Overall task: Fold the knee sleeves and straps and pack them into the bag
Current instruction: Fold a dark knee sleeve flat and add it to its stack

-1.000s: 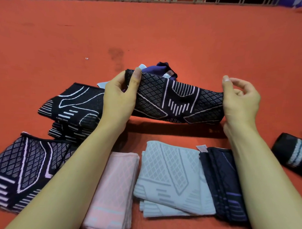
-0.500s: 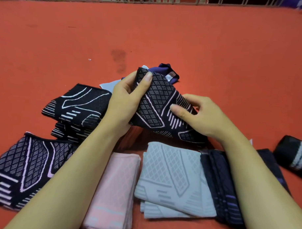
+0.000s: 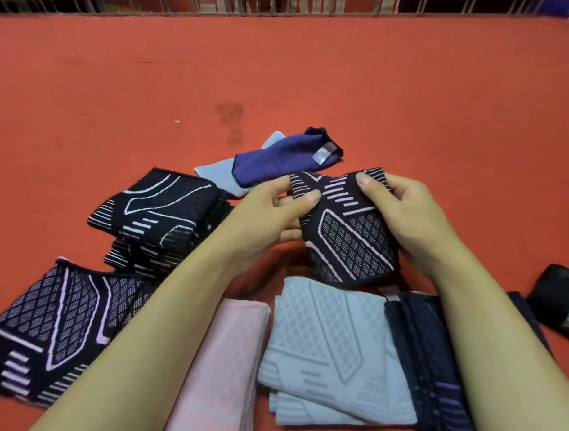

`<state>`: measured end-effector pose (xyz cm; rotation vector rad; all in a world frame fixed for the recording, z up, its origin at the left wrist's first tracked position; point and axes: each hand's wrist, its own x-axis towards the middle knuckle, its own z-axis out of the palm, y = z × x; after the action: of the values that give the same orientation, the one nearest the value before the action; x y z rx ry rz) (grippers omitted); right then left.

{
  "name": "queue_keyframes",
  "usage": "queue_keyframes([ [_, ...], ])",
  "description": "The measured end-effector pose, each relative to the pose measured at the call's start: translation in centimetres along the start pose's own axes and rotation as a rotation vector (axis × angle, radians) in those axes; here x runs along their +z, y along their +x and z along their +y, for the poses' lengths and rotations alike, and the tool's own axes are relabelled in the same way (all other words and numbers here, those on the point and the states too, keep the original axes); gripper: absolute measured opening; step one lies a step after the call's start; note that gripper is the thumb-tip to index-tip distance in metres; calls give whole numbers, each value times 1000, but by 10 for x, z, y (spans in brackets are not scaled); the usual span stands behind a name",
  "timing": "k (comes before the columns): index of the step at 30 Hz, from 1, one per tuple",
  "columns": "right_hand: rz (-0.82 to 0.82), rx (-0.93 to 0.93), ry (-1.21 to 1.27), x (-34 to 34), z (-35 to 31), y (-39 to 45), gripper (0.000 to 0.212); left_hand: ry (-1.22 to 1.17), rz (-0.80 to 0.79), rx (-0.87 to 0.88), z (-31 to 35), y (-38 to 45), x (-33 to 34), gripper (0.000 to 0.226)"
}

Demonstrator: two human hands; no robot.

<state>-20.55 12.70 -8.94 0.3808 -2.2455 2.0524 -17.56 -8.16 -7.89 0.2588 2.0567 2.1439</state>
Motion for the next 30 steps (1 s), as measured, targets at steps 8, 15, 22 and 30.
queue_keyframes([
  [8,-100,-84,149,-2,-7,-3,29,27,121,232,0,1,2,22],
  [15,-185,99,268,1,-19,-9,35,106,154,279,-3,4,-3,52],
  [22,-222,309,305,-3,-14,-3,49,-1,250,201,-1,7,-7,52],
  [30,-208,220,173,2,-15,-11,23,-267,187,58,7,9,0,29],
])
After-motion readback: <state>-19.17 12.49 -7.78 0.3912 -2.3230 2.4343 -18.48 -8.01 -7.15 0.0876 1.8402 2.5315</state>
